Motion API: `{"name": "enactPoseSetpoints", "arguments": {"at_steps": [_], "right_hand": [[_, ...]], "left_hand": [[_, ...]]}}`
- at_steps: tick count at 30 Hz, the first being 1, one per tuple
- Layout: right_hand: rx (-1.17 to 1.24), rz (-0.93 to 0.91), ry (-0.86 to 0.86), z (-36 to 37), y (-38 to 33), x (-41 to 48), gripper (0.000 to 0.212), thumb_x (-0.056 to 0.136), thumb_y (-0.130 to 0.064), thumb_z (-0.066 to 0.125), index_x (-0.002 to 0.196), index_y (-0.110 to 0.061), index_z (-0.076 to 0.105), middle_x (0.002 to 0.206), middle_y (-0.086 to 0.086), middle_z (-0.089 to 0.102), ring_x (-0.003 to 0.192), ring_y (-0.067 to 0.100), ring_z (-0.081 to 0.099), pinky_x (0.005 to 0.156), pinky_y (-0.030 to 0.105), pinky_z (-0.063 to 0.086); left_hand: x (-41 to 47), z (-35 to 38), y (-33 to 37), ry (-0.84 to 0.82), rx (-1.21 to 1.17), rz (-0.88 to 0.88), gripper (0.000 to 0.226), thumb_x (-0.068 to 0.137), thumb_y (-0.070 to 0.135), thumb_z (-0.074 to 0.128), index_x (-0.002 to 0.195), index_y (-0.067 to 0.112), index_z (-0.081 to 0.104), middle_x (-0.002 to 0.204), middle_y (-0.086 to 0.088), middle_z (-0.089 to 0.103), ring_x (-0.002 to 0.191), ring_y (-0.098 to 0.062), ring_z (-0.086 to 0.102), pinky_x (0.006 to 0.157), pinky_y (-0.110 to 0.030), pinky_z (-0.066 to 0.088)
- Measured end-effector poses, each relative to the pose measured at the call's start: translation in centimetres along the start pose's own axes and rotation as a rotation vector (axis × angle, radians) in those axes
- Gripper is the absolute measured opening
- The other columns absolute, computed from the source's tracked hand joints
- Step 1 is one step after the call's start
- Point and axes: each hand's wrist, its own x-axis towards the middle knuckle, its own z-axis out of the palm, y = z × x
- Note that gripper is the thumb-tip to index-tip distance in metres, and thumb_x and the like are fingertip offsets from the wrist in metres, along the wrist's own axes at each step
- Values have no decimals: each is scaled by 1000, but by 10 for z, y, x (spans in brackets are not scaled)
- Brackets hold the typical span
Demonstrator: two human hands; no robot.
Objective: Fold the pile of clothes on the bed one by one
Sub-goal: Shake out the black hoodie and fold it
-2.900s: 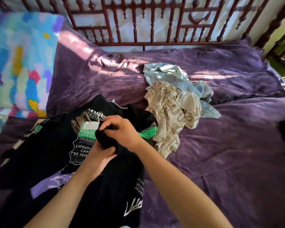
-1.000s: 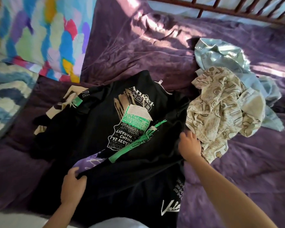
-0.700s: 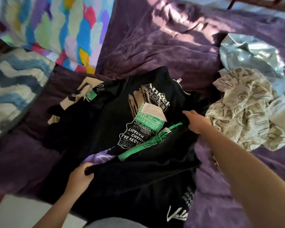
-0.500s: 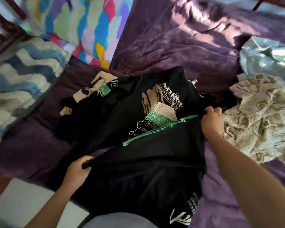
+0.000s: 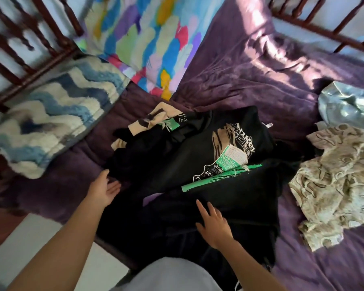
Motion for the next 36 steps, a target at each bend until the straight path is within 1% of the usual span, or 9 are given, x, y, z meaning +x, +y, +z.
{"name": "enactPoseSetpoints", "arguments": {"at_steps": [3,10,14,17,20,24,29,33,36], "right_hand": [[51,45,66,-19,-1,-1,67,98,-35,38,150,-30,-4,157,6,9,142,28,20,109,39,30],[264,184,288,-42,8,-15,62,98,-33,42,150,-24,10,151,6,26,137,24,29,106,33,32],[350,198,333,-31,13,-33,61,97,-30,45,149,-23,15,149,5,29,136,23,31,105,31,33],[411,226,378,-24,23,-48,59,96,-26,49,148,-21,21,146,4,33,130,22,39,101,30,36],[575,326,489,-19,39,-58,56,94,-19,53,145,-16,31,139,10,41,115,25,51,96,32,41],[1025,480,615,-19,62,-65,43,94,-12,52,136,-7,42,122,16,54,95,25,55,82,33,43],[1767,446,522,-3,86,-86,23,99,-35,39,118,-23,47,113,17,59,96,30,60,85,44,48],[2042,606,393,35,91,-97,56,96,-55,27,133,-17,45,119,14,56,109,35,55,86,43,43],[1888,766,266,58,79,-97,48,98,-37,42,136,-9,41,107,15,55,89,30,55,80,40,43]], "left_hand": [[9,14,18,-130,-121,-136,62,93,39,52,141,7,32,140,-18,41,129,-30,42,104,-37,37],[11,33,36,-101,-300,-329,41,96,21,49,135,11,42,139,-8,44,126,-25,45,93,-31,43],[13,25,61,-31,-396,-42,41,94,10,44,134,19,44,133,-6,49,106,-18,56,78,-29,43],[-19,24,103,-187,-547,267,46,91,4,45,134,21,43,116,-4,57,84,-14,59,62,-24,47],[-102,32,123,-530,-514,702,45,86,-7,45,119,22,53,105,5,67,99,-15,63,83,-31,50],[-195,62,67,-893,-66,966,45,59,6,67,102,21,59,94,12,71,96,-6,64,92,-25,48],[-200,82,-63,-1424,863,656,61,73,-3,63,128,18,44,122,0,57,98,18,54,89,-5,38],[-151,74,-100,-1085,1258,607,41,89,6,57,130,11,52,127,-8,59,107,-7,58,91,-11,41],[-122,65,-91,-769,1289,620,30,91,16,54,120,15,59,106,4,65,83,-3,58,73,-8,44]]}}
